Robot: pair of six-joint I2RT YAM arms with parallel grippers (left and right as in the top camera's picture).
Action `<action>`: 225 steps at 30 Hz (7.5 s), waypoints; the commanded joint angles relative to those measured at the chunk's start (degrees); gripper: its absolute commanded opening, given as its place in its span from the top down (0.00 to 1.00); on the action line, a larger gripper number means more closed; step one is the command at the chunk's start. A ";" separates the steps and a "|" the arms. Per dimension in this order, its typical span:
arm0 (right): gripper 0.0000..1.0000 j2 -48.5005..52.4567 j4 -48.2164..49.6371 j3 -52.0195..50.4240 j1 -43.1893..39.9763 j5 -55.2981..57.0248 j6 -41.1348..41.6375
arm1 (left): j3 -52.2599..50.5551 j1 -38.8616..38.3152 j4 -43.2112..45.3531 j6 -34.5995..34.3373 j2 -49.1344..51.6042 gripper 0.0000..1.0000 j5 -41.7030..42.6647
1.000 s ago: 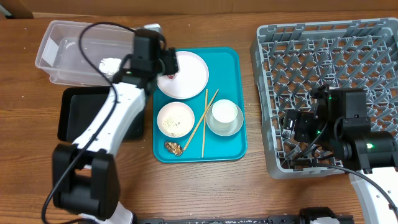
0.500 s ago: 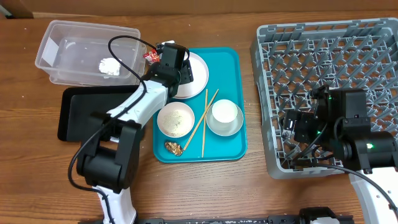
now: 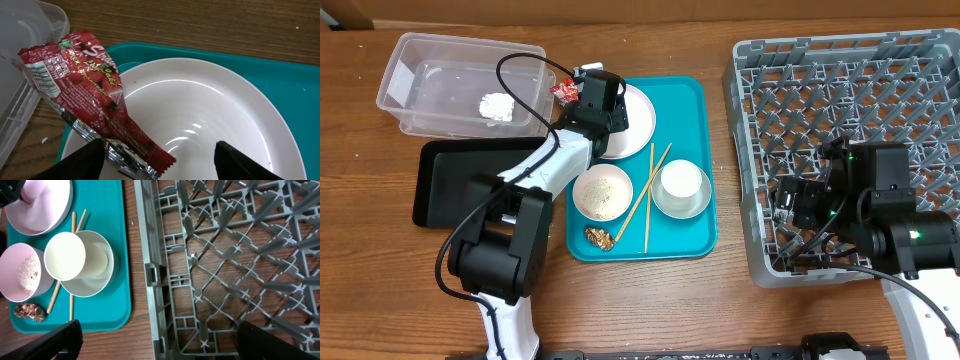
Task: Sort waste into correct bins and load items into the dishwasher
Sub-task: 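Return the left gripper to the plate and grasp the red snack wrapper, then move the wrapper with the left gripper and drop it into the clear bin, then reach the left gripper to the white cup and grasp its rim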
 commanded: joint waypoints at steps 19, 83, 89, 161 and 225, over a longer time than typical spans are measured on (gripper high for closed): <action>0.00 -0.90 0.52 1.05 0.22 -0.50 0.26 | 0.81 -0.04 0.85 2.64 0.94 0.25 -2.82; 0.00 -0.90 0.74 1.05 0.22 -0.52 0.26 | 1.01 0.00 7.17 28.00 2.91 0.51 -5.70; 0.00 -0.90 0.74 1.05 0.22 -0.50 0.26 | 1.01 0.04 8.72 28.00 5.16 0.50 -8.13; 0.00 -0.90 0.50 1.05 0.22 -0.48 0.26 | 1.11 25.22 -14.01 8.13 -14.49 0.48 10.03; 0.00 -0.48 -2.34 1.05 0.22 8.33 6.21 | 1.20 -13.18 -28.96 14.84 -8.41 0.96 25.00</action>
